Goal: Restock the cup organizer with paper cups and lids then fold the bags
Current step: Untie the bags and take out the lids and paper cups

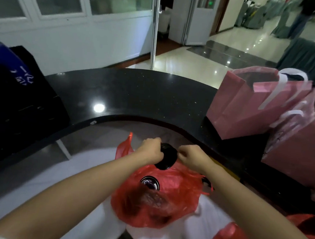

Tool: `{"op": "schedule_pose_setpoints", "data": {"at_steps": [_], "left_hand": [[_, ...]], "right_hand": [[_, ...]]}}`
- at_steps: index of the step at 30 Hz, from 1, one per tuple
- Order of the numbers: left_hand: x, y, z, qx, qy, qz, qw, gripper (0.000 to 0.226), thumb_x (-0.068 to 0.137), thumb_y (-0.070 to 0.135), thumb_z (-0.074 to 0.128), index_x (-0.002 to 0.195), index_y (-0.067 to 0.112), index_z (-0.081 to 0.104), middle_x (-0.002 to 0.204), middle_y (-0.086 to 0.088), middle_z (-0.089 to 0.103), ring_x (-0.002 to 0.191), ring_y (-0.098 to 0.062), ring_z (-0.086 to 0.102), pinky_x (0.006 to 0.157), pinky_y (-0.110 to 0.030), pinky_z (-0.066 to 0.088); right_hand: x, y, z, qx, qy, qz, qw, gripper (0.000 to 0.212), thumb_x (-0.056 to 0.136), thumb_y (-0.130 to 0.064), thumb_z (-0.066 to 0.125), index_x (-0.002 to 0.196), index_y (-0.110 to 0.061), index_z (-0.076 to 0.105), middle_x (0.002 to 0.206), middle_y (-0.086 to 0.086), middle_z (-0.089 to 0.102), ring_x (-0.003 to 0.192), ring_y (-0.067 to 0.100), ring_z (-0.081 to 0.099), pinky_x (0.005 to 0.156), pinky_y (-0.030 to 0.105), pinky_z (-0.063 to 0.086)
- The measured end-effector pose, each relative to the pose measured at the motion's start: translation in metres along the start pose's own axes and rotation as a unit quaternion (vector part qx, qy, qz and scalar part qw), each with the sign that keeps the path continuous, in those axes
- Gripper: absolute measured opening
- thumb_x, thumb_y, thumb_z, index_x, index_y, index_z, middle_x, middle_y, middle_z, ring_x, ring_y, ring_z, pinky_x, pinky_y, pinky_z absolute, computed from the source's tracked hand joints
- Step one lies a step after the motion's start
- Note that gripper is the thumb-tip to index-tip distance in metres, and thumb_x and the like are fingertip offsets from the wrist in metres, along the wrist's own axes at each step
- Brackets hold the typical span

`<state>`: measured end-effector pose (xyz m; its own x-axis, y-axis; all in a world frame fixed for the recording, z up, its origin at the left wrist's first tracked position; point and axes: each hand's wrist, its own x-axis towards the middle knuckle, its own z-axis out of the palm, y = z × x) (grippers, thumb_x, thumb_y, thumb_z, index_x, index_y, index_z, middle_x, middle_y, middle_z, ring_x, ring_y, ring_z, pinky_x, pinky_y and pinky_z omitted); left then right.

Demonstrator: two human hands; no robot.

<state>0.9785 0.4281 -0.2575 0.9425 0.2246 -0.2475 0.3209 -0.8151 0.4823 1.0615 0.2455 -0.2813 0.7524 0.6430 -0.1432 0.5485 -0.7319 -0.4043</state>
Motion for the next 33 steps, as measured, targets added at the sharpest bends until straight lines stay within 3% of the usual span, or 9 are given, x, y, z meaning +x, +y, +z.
{"op": "schedule_pose_setpoints", "data": {"at_steps": [1,4,10,13,17,20,25,29,33], "left_hand": [[-0.005,-0.004,-0.006,-0.012,0.013,0.004,1.0,0.037,0.083,0.021,0.061,0.119,0.014,0.059,0.114,-0.015,0.068,0.113,-0.036,0.061,0.09,-0.041,0.053],[-0.022,-0.015,-0.026,-0.026,0.052,0.05,0.997,0.041,0.088,0.019,0.063,0.128,0.018,0.058,0.12,-0.01,0.068,0.116,-0.032,0.059,0.095,-0.037,0.049],[-0.069,-0.064,-0.068,-0.015,0.147,0.133,0.98,0.043,0.09,0.009,0.061,0.132,0.02,0.056,0.128,-0.002,0.059,0.114,-0.028,0.045,0.101,-0.031,0.036],[-0.11,-0.115,-0.086,-0.044,0.188,0.11,0.975,0.045,0.088,0.006,0.064,0.13,0.021,0.057,0.129,-0.001,0.058,0.117,-0.026,0.045,0.105,-0.034,0.037],[-0.18,-0.205,-0.096,-0.061,0.222,0.039,0.972,0.048,0.087,0.002,0.061,0.128,0.026,0.056,0.131,0.003,0.053,0.12,-0.021,0.041,0.1,-0.028,0.035],[-0.229,-0.273,-0.089,-0.049,0.21,-0.019,0.976,0.048,0.088,0.005,0.06,0.13,0.027,0.053,0.133,0.003,0.049,0.125,-0.021,0.041,0.1,-0.029,0.038],[-0.314,-0.36,-0.046,-0.047,0.159,-0.094,0.982,0.063,0.094,0.03,0.064,0.151,0.026,0.036,0.148,0.002,0.037,0.138,-0.021,0.031,0.113,-0.033,0.033],[-0.376,-0.409,0.001,-0.038,0.124,-0.149,0.98,0.042,0.096,0.034,0.058,0.136,0.024,0.05,0.141,0.005,0.046,0.132,-0.018,0.037,0.106,-0.032,0.039],[-0.418,-0.435,0.046,-0.011,0.037,-0.162,0.986,0.033,0.092,0.036,0.061,0.122,0.021,0.058,0.13,0.002,0.05,0.123,-0.021,0.044,0.1,-0.036,0.044]], "right_hand": [[-0.001,-0.007,-0.002,0.023,0.014,-0.01,1.0,0.011,0.089,-0.031,0.06,0.098,-0.028,0.065,0.091,-0.005,0.068,0.085,0.016,0.063,0.076,0.035,0.051],[-0.001,-0.04,-0.009,0.118,-0.004,-0.021,0.993,0.052,0.083,-0.038,0.073,0.132,-0.032,0.056,0.115,-0.009,0.066,0.104,0.009,0.061,0.091,0.031,0.051],[0.0,-0.12,-0.028,0.194,-0.017,-0.087,0.977,0.036,0.081,-0.027,0.077,0.115,-0.032,0.065,0.104,-0.01,0.07,0.097,0.004,0.066,0.085,0.025,0.053],[-0.004,-0.177,-0.012,0.2,-0.046,-0.126,0.971,0.042,0.08,-0.026,0.079,0.119,-0.033,0.065,0.107,-0.012,0.071,0.101,0.002,0.067,0.09,0.024,0.054],[-0.001,-0.271,0.044,0.078,-0.06,-0.201,0.975,0.05,0.079,-0.035,0.082,0.124,-0.029,0.061,0.109,-0.012,0.068,0.103,0.01,0.066,0.09,0.029,0.053],[-0.009,-0.331,0.103,0.012,-0.085,-0.229,0.97,0.047,0.081,-0.046,0.078,0.121,-0.032,0.058,0.108,-0.012,0.067,0.097,0.014,0.065,0.081,0.034,0.054],[-0.03,-0.379,0.206,-0.057,-0.109,-0.254,0.959,0.041,0.082,-0.056,0.069,0.113,-0.033,0.055,0.107,-0.011,0.065,0.094,0.018,0.062,0.077,0.038,0.054],[-0.057,-0.379,0.289,-0.136,-0.115,-0.295,0.939,0.052,0.084,-0.048,0.069,0.128,-0.028,0.052,0.126,-0.007,0.058,0.108,0.024,0.06,0.076,0.037,0.051],[-0.089,-0.364,0.345,-0.206,-0.094,-0.383,0.896,0.066,0.07,-0.048,0.08,0.126,-0.025,0.054,0.123,-0.001,0.056,0.096,0.026,0.064,0.053,0.034,0.052]]}}
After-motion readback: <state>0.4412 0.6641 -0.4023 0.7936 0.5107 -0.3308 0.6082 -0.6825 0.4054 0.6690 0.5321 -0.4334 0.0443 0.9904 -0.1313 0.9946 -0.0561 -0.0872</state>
